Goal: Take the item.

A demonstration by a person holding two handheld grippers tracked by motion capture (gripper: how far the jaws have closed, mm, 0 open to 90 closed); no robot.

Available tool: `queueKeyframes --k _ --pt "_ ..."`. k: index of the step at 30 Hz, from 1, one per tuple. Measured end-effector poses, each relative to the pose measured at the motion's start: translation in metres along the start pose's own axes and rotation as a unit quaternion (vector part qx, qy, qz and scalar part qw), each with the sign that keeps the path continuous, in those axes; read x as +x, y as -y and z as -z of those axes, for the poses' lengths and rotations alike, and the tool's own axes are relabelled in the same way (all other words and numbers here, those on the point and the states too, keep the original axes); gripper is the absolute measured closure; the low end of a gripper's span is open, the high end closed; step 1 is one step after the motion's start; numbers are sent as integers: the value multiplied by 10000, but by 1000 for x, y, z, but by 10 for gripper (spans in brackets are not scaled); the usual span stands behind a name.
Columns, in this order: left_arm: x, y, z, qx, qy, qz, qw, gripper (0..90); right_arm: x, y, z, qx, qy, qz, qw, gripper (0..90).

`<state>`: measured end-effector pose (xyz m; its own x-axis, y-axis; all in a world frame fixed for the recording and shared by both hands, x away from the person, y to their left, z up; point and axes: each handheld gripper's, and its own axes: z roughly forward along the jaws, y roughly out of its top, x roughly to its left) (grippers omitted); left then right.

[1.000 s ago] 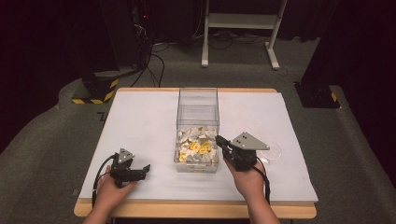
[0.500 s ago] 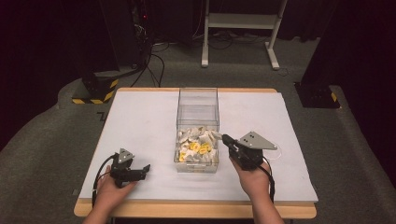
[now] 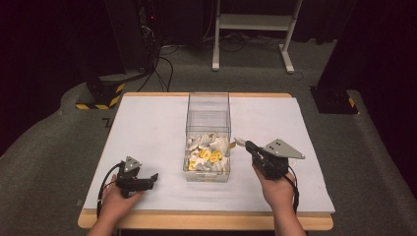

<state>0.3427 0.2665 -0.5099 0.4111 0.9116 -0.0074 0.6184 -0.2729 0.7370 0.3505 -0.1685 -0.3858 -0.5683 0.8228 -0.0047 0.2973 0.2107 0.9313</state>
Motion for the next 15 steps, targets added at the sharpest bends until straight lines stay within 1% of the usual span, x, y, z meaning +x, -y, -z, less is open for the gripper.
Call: queueKeyframes --k 3,6,15 --pt "0 0 0 0 1 0 10000 137 -6 1 5 5 78 -87 9999 878" --pt "0 0 0 -1 1 3 10000 137 -13 5 10 4 167 -117 9998 878" --pt "0 0 0 3 0 -3 10000 137 -26 13 21 51 358 -232 9991 878"
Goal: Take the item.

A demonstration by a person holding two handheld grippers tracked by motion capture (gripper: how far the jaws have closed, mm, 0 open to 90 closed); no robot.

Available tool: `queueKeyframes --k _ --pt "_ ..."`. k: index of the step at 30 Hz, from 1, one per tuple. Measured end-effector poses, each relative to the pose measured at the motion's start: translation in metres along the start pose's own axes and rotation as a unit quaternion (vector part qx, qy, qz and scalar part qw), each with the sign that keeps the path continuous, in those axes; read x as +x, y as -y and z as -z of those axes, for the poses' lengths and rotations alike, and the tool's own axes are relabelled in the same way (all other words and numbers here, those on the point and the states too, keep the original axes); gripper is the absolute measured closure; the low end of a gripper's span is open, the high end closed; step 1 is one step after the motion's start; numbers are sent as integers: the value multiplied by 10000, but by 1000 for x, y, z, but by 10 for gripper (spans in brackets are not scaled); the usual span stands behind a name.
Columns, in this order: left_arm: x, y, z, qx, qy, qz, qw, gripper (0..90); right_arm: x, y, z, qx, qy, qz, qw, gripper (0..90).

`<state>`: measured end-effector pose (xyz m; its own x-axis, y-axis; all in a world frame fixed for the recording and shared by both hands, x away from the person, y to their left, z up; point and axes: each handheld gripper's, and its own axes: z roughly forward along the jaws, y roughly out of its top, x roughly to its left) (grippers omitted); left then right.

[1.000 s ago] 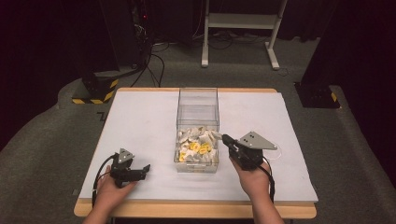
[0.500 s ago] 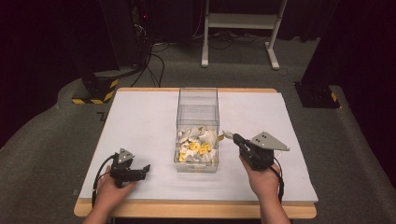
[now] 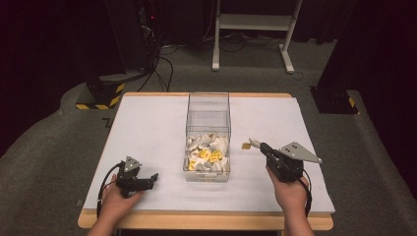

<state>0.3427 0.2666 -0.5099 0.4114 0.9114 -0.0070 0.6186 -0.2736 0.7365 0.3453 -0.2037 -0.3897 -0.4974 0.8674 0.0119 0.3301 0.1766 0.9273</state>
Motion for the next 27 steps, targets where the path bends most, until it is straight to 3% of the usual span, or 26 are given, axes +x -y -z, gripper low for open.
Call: queueKeyframes --k 27 --pt "0 0 0 1 -2 1 10000 137 -37 21 49 -34 569 -277 9980 878"
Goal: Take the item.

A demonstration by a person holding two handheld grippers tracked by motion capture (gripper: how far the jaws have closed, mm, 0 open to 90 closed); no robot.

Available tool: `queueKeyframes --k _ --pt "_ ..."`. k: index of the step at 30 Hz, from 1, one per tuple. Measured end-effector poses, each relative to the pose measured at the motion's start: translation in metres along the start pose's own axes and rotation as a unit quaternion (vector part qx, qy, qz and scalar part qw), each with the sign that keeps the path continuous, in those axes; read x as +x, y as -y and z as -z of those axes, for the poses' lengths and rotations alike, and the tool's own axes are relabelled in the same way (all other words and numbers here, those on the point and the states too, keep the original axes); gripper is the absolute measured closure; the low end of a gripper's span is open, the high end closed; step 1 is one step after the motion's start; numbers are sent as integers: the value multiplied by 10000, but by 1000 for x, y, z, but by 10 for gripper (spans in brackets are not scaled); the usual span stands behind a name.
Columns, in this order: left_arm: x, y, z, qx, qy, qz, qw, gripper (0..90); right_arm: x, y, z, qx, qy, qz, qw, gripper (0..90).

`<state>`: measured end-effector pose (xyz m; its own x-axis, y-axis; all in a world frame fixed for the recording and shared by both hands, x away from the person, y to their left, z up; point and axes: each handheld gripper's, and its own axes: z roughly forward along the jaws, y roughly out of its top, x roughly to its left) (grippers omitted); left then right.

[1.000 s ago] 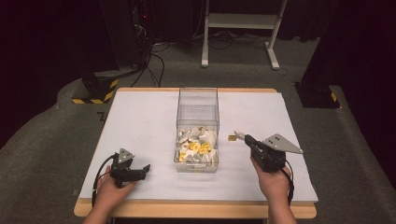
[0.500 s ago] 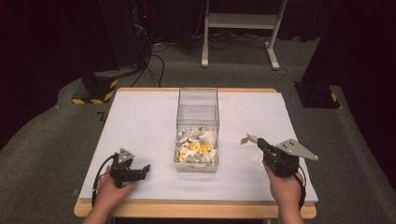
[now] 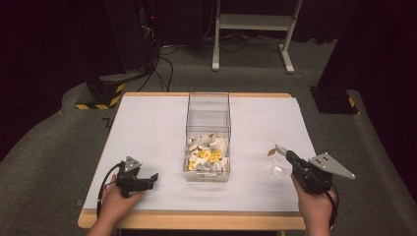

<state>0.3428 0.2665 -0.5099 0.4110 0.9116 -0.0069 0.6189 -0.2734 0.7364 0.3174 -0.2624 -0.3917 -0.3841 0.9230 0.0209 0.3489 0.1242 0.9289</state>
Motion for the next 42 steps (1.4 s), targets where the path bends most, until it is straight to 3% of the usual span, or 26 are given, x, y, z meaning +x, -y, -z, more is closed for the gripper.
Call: queueKeyframes --k 14,30,33,42 --pt "0 0 0 0 -2 0 10000 136 -22 10 16 -2 236 -215 9995 877" --pt "0 0 0 2 -3 -1 10000 136 -25 24 -7 441 305 -207 9983 869" --pt "0 0 0 3 -4 -2 10000 136 -24 28 -13 560 246 -226 9979 778" --pt "0 0 0 4 -2 2 10000 136 -25 27 -13 412 328 -333 9981 570"
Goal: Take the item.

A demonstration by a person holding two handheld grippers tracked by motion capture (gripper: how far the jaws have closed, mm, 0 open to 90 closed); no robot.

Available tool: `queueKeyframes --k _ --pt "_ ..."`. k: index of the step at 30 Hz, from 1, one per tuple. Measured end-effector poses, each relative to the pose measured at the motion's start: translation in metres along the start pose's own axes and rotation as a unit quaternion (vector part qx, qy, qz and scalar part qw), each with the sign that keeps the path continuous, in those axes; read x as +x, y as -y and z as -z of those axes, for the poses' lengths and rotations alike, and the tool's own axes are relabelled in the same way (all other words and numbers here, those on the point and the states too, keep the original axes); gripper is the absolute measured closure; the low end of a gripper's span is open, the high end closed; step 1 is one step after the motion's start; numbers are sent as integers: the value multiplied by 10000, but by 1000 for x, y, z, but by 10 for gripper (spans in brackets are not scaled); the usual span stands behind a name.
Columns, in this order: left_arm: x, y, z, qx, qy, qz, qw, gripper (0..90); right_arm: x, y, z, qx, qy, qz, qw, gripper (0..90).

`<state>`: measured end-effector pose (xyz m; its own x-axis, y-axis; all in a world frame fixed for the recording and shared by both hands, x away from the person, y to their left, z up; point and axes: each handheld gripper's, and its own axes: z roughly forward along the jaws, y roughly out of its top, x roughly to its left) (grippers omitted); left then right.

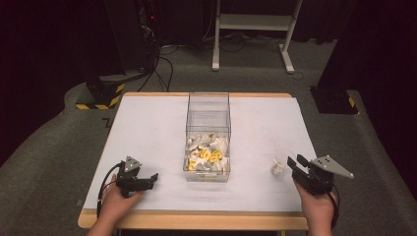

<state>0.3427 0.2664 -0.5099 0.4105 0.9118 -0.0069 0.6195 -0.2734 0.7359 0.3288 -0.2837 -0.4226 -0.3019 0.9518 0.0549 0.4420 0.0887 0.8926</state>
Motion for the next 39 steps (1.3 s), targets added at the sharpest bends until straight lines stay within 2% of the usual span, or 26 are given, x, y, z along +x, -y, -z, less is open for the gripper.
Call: queueKeyframes --k 5,16,26,39 --pt "0 0 0 -1 -1 -2 10000 136 2 -1 1 -71 2 -18 10000 483" --pt "0 0 0 0 0 -4 10000 136 16 -1 -8 53 -90 116 9999 365" --pt "0 0 0 3 0 -1 10000 136 30 -1 -14 87 -225 261 9994 310" --pt "0 0 0 2 -2 -1 10000 136 60 -1 -24 79 -503 449 9977 292"
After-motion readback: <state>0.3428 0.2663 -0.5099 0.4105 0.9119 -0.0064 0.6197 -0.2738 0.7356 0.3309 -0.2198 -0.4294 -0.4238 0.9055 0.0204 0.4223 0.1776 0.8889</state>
